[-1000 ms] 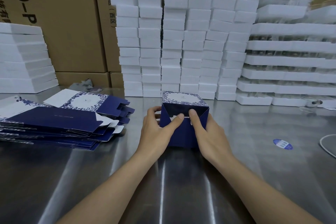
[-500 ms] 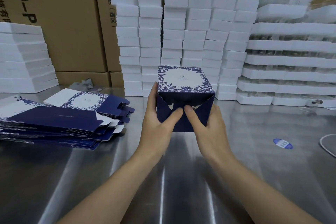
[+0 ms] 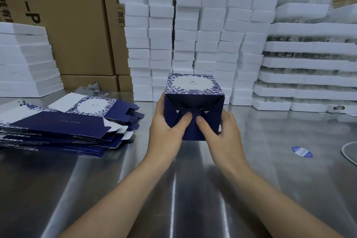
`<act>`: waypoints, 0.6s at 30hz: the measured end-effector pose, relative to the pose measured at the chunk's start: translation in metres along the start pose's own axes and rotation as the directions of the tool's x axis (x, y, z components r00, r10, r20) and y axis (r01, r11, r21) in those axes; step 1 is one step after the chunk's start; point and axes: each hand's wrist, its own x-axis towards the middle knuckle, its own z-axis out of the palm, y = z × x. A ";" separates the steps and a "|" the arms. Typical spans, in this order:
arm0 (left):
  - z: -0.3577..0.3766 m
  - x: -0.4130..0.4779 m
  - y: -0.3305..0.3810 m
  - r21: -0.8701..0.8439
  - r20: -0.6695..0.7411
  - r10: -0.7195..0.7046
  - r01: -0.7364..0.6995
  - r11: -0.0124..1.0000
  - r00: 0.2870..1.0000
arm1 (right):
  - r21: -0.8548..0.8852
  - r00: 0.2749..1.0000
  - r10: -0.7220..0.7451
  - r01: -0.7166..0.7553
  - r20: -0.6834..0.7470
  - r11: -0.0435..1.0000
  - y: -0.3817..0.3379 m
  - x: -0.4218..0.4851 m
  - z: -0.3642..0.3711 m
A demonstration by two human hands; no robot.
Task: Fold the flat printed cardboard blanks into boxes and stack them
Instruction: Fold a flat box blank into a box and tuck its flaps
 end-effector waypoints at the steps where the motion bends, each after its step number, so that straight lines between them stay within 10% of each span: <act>1: 0.000 0.000 0.001 -0.012 0.008 -0.009 0.009 1.000 1.000 | 0.000 1.000 0.001 -0.001 0.001 1.000 0.001 0.000 0.000; 18: -0.008 0.006 0.010 -0.200 0.000 -0.258 0.253 0.947 0.966 | 0.202 0.997 0.068 -0.060 -0.035 0.977 0.000 0.007 -0.005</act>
